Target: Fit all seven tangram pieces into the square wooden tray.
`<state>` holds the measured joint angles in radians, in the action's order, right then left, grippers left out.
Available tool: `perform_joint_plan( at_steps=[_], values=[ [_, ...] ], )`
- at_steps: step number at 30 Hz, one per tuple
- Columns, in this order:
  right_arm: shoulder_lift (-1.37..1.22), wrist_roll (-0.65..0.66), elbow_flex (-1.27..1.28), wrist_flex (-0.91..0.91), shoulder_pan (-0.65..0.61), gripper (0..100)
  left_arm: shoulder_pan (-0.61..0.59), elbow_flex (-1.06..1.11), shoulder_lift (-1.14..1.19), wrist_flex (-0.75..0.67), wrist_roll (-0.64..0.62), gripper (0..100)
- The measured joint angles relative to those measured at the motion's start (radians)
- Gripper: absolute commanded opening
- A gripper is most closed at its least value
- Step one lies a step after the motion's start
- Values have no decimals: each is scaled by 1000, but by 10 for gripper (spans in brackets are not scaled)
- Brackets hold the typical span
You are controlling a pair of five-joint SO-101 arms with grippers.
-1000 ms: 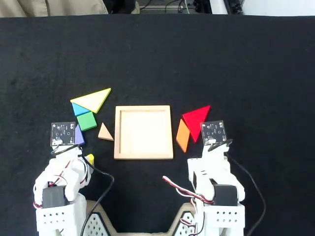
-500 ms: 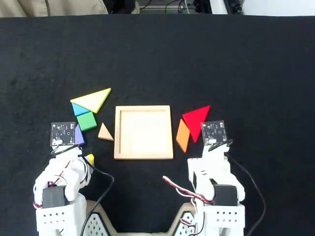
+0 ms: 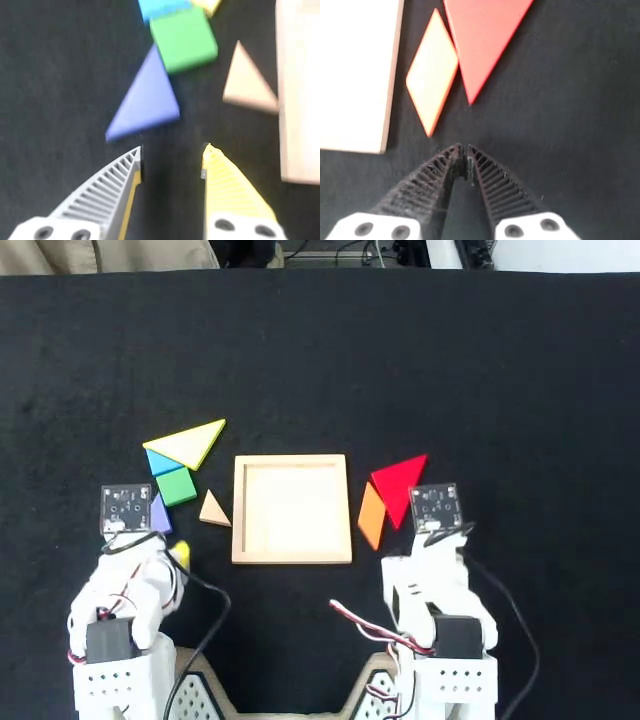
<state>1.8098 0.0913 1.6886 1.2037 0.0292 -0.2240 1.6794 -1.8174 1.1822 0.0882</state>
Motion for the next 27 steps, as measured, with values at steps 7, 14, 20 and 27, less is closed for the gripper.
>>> perform_joint_plan(
  at_steps=[7,14,20,27],
  values=[
    [0,-2,0,-229,0,15,8,0,0,-146,0,205],
    [0,318,-11,-315,0,15,-31,-89,0,-51,2,203],
    [0,457,-80,-351,0,15,-112,-226,-2,-233,2,205],
    [0,310,-158,-321,0,15,-146,-302,-2,-293,2,203]
  ],
)
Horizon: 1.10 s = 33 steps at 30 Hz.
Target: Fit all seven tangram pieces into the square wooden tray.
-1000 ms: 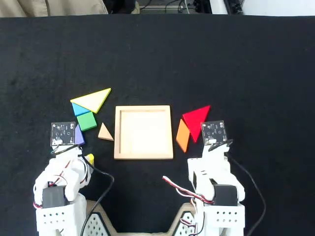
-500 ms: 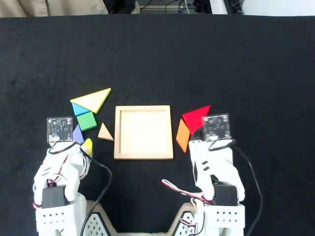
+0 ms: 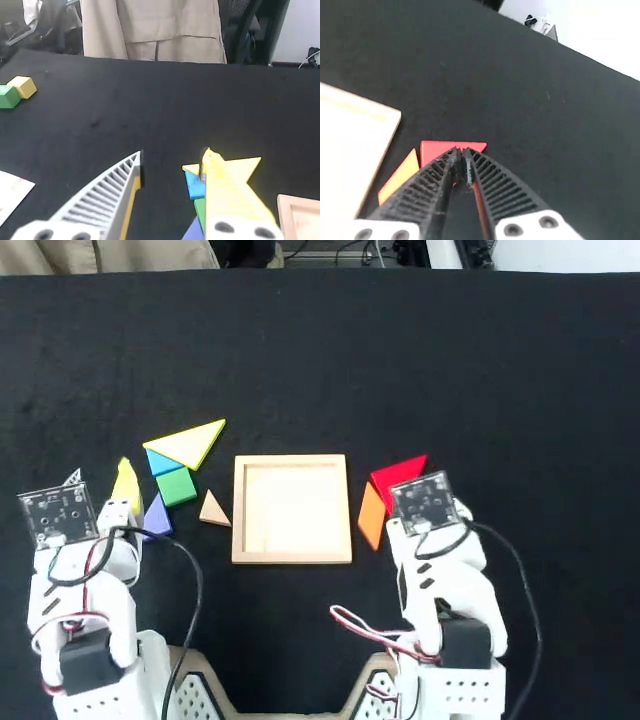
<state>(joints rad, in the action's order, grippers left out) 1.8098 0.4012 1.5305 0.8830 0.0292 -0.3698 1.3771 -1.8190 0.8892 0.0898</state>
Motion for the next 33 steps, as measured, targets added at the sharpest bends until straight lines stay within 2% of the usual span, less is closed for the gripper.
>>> perform_joint_plan(
  at_steps=[3,9,14,21,24,29,33],
  values=[
    [0,-3,-95,68,2,15,3,-68,0,110,0,205],
    [0,29,-304,224,2,15,129,-250,84,269,69,205],
    [-57,31,-425,255,0,15,155,-562,354,384,98,205],
    [-353,31,-643,315,3,15,203,-1033,856,687,98,206],
    [-543,32,-753,373,3,15,227,-1080,1017,769,98,206],
    [-864,31,-936,503,3,12,236,-1068,1057,779,107,207],
    [-1016,-60,-1054,562,2,12,235,-948,1085,678,109,207]
  ],
)
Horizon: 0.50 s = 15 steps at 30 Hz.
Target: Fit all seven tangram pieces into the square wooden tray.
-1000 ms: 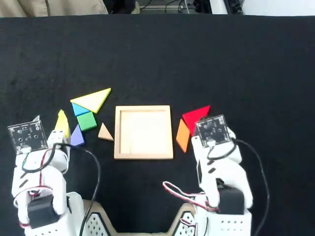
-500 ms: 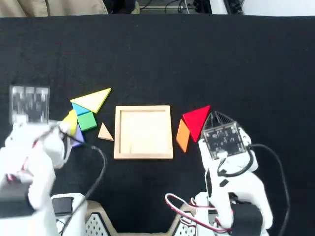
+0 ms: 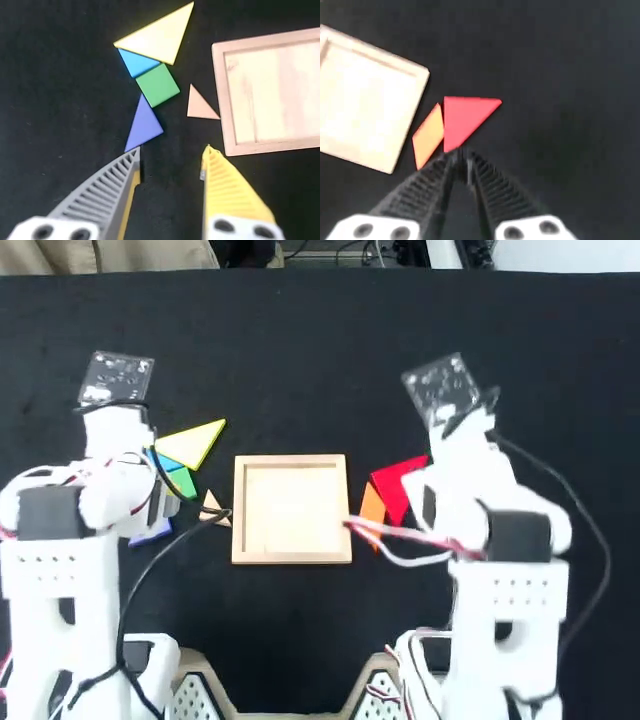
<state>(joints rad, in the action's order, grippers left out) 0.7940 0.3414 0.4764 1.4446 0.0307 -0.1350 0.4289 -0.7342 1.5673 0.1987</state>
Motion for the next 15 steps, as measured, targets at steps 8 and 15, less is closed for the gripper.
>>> perform_joint_plan(
  at_steps=[8,15],
  values=[
    [-160,-68,-29,-77,52,12,-35,370,38,-305,-110,207],
    [-393,-69,37,-203,63,23,-37,591,51,-562,-213,207]
  ],
)
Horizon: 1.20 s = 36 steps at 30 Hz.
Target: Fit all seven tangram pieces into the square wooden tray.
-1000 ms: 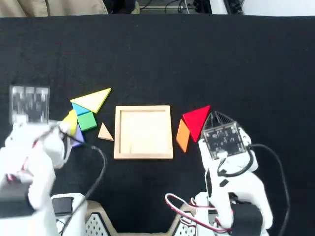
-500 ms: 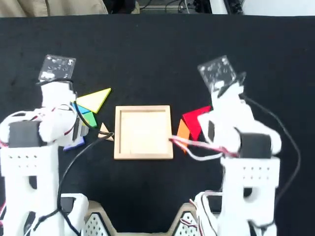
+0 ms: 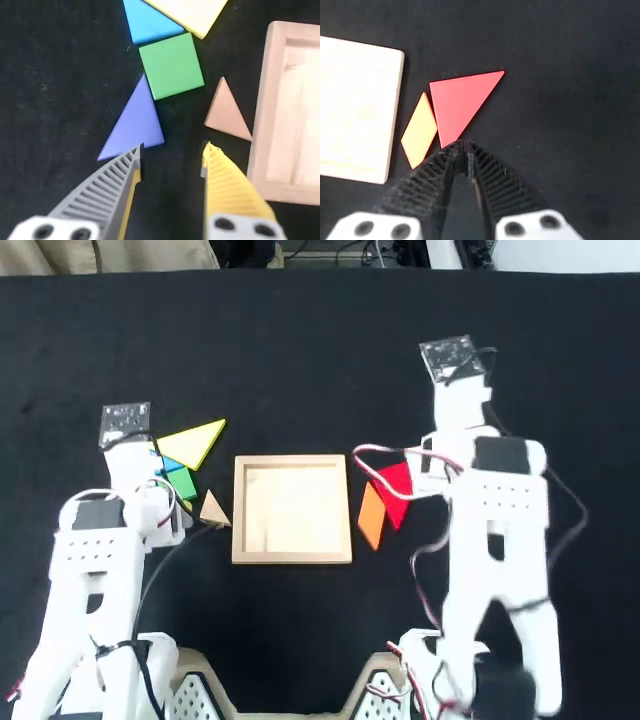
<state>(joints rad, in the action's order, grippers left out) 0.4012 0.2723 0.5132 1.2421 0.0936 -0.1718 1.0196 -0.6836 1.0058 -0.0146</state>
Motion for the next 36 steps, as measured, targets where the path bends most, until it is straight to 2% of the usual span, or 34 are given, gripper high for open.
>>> perform_joint_plan(
  at_steps=[2,5,9,14,20,29,36],
  values=[
    [-60,-28,0,-28,-2,74,0,49,0,-58,-6,207],
    [-123,-109,0,-40,-37,208,0,127,0,-161,-6,206],
    [-180,-269,0,-44,-124,335,-6,175,0,-235,-9,206],
    [-238,-377,0,-83,-195,342,-9,178,0,-244,-57,205],
    [-368,-456,0,-198,-195,344,-9,178,0,-244,-61,204],
    [-594,-502,-98,-233,-198,344,-9,178,0,-244,-61,203],
    [-658,-503,-176,-236,-195,344,-9,178,0,-244,-61,203]
  ],
)
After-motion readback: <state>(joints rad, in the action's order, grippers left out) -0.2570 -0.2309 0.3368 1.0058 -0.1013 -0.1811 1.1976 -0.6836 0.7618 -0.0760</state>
